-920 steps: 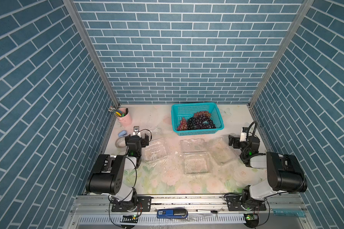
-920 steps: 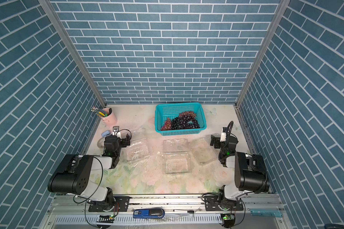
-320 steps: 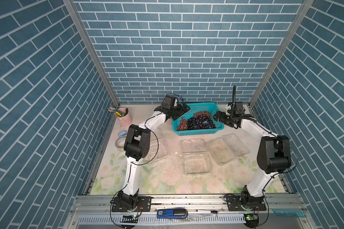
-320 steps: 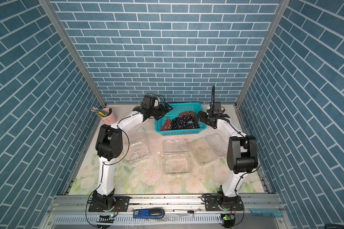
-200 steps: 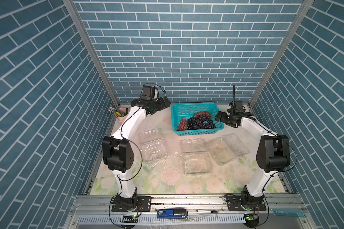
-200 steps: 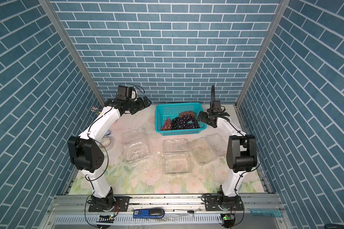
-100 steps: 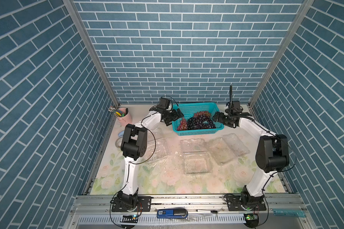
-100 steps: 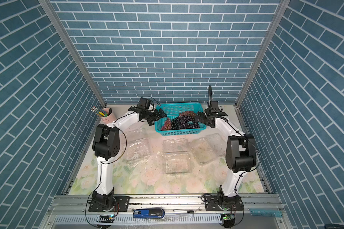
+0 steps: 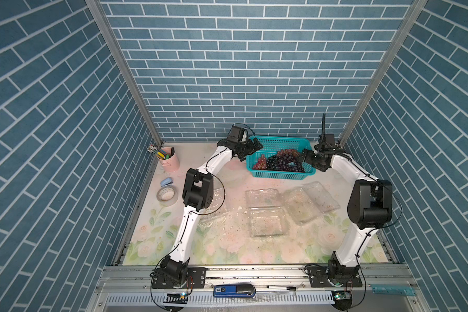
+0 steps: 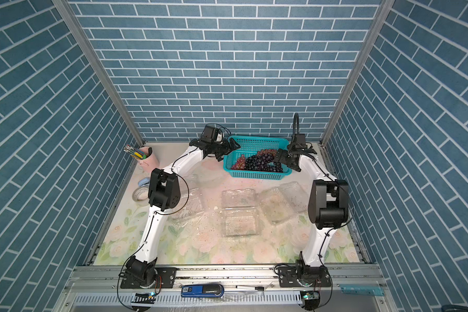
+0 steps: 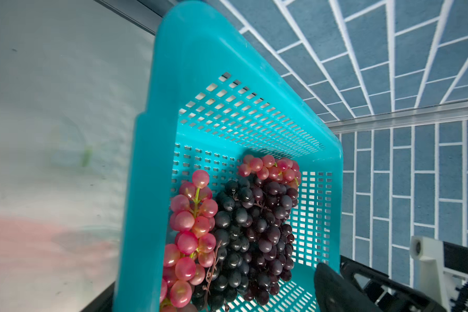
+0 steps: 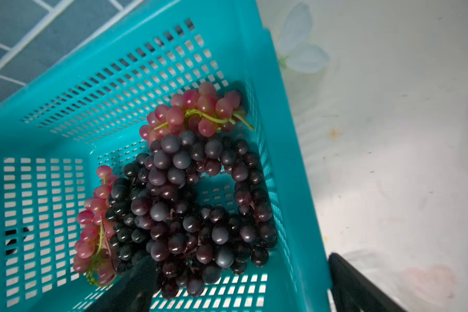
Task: Pack grapes into containers
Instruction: Move the basket to the center of the board, then pick up the grape from the basket.
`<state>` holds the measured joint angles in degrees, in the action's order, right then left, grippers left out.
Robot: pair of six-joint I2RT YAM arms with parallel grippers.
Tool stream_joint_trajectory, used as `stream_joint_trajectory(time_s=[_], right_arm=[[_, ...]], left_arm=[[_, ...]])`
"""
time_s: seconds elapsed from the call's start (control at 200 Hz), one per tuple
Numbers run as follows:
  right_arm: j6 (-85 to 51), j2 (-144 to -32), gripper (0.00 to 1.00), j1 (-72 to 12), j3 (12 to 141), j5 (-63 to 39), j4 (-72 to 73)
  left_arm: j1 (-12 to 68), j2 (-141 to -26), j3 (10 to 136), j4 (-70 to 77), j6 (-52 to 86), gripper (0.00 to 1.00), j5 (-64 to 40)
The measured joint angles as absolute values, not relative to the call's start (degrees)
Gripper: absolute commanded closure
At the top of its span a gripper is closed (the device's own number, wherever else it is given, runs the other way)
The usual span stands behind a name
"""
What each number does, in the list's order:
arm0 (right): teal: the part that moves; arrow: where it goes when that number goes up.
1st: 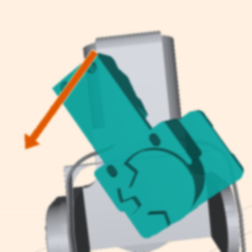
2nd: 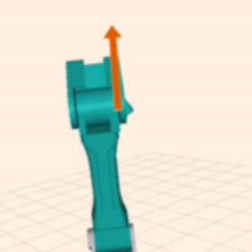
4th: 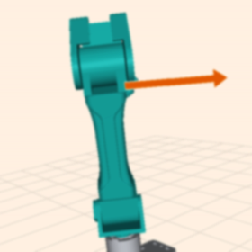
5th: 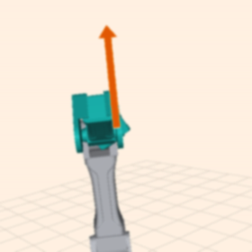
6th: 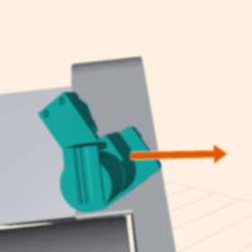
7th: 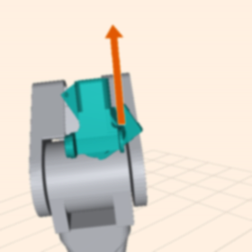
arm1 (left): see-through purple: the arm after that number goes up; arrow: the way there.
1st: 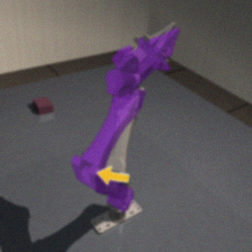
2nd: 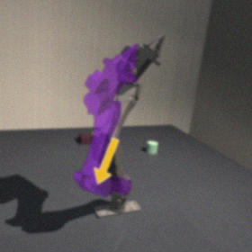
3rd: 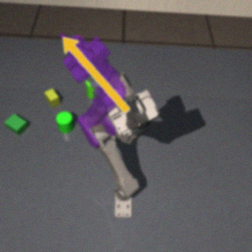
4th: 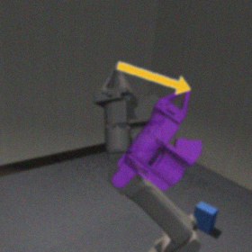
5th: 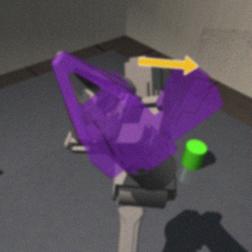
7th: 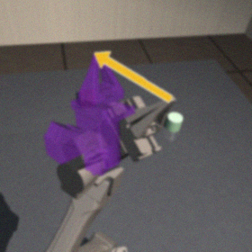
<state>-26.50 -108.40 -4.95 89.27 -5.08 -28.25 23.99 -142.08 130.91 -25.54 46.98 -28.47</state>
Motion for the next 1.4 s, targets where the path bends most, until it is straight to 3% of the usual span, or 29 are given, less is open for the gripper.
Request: stream_joint_trajectory(time_s=[0.205, 0.365, 0.52, 0.62, 0.84, 1.075, 1.345, 1.4], right_arm=[[-24.36, -104.53, 0.02, -4.58, 92.62, 1.69, -31.66], [-21.98, -103.31, 0.04, -9.32, 95.92, 3.66, -32.88], [-20.67, -108.55, 0.1, -16.91, 102.08, 1.93, -33.63], [-20.51, -114.39, 0.22, -20.62, 105.93, 0.36, -34.22], [-20.64, -125.58, 0.23, -22.74, 110.26, -3.09, -37.3], [-20.69, -132.81, 0.27, -22.85, 113.25, -4.21, -40.42], [-20.71, -138.34, 0.45, -23.38, 118.63, -4.54, -42.0], [-20.8, -139.46, 0.59, -23.51, 120.05, -4.8, -42.11]], left_arm=[[23.16, -136.7, 130.41, -35.59, 38.48, 0.0, -25.04], [19.62, -124.38, 125.84, -42.68, 30.3, 0.0, -19.07], [17.04, -109.6, 113.32, -41.12, 28.32, 0.0, -19.2], [17.41, -103.24, 103.13, -37.28, 29.39, 0.0, -22.41], [18.24, -100.77, 85.25, -30.89, 33.82, 0.01, -27.9], [18.39, -100.64, 82.89, -28.12, 35.24, 0.0, -29.45], [19.7, -100.6, 81.49, -26.0, 35.88, 0.01, -29.89], [20.03, -100.6, 81.47, -25.87, 36.05, 0.01, -29.91]])
